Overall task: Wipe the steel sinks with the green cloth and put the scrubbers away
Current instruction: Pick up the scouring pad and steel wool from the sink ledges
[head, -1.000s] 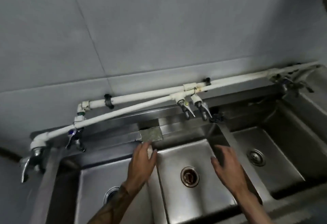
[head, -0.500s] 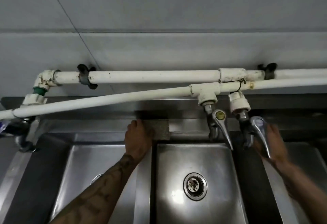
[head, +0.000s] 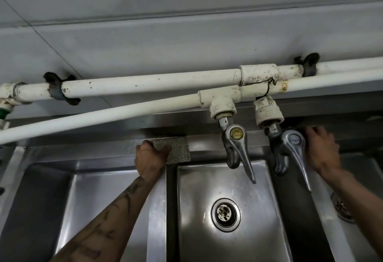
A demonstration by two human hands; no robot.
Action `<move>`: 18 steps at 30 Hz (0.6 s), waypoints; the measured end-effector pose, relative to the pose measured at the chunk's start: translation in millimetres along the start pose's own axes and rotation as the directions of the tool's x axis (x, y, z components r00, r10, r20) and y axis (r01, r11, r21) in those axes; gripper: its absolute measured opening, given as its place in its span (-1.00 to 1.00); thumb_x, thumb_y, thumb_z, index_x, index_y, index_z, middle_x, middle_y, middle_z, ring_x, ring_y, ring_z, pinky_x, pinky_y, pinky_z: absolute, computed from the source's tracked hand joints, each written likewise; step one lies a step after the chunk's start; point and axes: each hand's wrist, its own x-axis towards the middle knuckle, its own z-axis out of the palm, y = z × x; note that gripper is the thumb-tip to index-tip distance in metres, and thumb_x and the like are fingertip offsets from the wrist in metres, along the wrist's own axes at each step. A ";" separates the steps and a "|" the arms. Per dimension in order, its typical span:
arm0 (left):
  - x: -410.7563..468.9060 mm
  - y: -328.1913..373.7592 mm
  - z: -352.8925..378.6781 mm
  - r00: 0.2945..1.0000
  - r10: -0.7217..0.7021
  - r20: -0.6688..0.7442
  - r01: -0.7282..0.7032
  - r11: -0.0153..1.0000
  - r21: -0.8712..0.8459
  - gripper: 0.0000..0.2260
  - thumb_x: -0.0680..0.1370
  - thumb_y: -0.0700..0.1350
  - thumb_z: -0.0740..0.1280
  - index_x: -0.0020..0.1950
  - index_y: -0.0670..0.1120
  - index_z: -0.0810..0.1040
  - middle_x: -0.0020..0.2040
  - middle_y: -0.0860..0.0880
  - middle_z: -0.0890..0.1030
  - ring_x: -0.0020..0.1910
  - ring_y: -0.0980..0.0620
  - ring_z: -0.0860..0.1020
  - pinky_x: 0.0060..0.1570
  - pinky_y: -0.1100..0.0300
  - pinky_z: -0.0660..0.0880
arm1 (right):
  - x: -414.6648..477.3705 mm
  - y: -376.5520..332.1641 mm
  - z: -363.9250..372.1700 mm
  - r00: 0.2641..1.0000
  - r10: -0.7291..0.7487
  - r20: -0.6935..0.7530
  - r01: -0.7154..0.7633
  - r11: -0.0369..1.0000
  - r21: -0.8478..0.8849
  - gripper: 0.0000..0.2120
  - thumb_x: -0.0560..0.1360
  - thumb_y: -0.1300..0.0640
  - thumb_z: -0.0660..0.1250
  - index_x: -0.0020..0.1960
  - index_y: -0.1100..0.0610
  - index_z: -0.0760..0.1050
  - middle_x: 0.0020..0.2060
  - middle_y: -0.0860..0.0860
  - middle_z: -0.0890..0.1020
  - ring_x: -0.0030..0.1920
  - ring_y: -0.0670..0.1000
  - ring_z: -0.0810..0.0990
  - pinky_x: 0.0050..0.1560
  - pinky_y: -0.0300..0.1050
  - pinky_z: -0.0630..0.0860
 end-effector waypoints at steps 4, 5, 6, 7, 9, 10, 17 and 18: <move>-17.9 16.6 -11.7 0.999 0.026 0.030 -0.022 0.992 -0.126 -0.69 0.48 -0.01 0.59 0.04 -0.17 0.59 -0.03 -0.13 0.66 -0.03 -0.16 0.62 -0.03 0.07 0.50 | -4.9 -5.1 4.1 1.000 -0.005 0.015 0.003 0.993 0.116 -0.67 0.47 0.26 0.42 0.21 0.26 0.49 0.16 0.34 0.47 0.09 0.44 0.54 0.11 0.25 0.49; -21.0 17.9 -13.4 0.999 0.025 0.045 -0.018 0.987 -0.160 -0.74 0.50 -0.06 0.58 -0.01 -0.15 0.58 -0.08 -0.12 0.65 -0.06 -0.15 0.61 -0.07 0.10 0.47 | -8.3 -6.2 4.5 1.000 -0.009 0.020 0.006 0.990 0.140 -0.70 0.47 0.27 0.41 0.18 0.25 0.49 0.14 0.33 0.50 0.08 0.42 0.56 0.08 0.22 0.49; -24.1 18.0 -15.1 0.998 0.024 0.063 -0.011 0.981 -0.196 -0.77 0.50 -0.09 0.58 -0.07 -0.12 0.56 -0.11 -0.10 0.64 -0.09 -0.13 0.60 -0.10 0.11 0.46 | -12.9 -7.9 4.9 1.000 -0.006 0.019 0.003 0.985 0.171 -0.72 0.47 0.29 0.41 0.16 0.25 0.48 0.13 0.33 0.51 0.07 0.40 0.57 0.06 0.19 0.49; -27.2 17.7 -16.7 0.996 0.028 0.083 -0.008 0.972 -0.233 -0.78 0.51 -0.10 0.57 -0.11 -0.09 0.54 -0.13 -0.09 0.65 -0.11 -0.13 0.61 -0.12 0.11 0.47 | -18.5 -9.7 5.7 1.000 -0.001 0.011 -0.002 0.978 0.207 -0.72 0.46 0.31 0.42 0.15 0.26 0.48 0.12 0.33 0.51 0.08 0.38 0.57 0.05 0.15 0.48; -34.0 17.7 -22.9 0.992 0.072 0.099 -0.041 0.958 -0.285 -0.79 0.52 -0.10 0.56 -0.12 -0.04 0.53 -0.15 -0.07 0.65 -0.13 -0.12 0.61 -0.15 0.08 0.51 | -35.6 -18.2 3.6 1.000 0.017 -0.005 -0.015 0.964 0.267 -0.71 0.46 0.31 0.45 0.14 0.26 0.48 0.13 0.32 0.51 0.08 0.35 0.56 0.02 0.05 0.43; -38.5 18.0 -27.4 0.990 0.098 0.103 -0.063 0.952 -0.299 -0.81 0.52 -0.10 0.56 -0.09 -0.04 0.55 -0.14 -0.05 0.65 -0.13 -0.10 0.62 -0.14 0.06 0.53 | -47.2 -23.4 1.7 1.000 0.021 -0.015 -0.016 0.957 0.288 -0.72 0.46 0.29 0.46 0.13 0.26 0.49 0.13 0.31 0.51 0.07 0.33 0.56 0.00 -0.01 0.39; -76.0 26.0 -69.8 0.944 0.264 0.198 -0.153 0.881 -0.448 -0.80 0.51 -0.10 0.58 0.08 -0.08 0.66 0.01 -0.09 0.76 0.02 -0.14 0.72 0.12 -0.15 0.66 | -156.2 -66.8 -19.3 0.990 0.049 -0.135 0.005 0.928 0.373 -0.67 0.44 0.04 0.54 0.11 0.08 0.50 0.03 0.14 0.57 0.01 0.22 0.57 -0.01 0.06 0.54; -80.4 23.8 -76.7 0.931 0.291 0.221 -0.163 0.873 -0.460 -0.78 0.50 -0.09 0.58 0.08 -0.11 0.67 0.01 -0.10 0.77 0.03 -0.15 0.73 0.13 -0.18 0.66 | -176.5 -74.5 -24.2 0.985 0.065 -0.157 -0.001 0.925 0.380 -0.66 0.44 0.04 0.54 0.14 0.07 0.51 0.03 0.11 0.57 0.01 0.21 0.58 0.00 0.05 0.54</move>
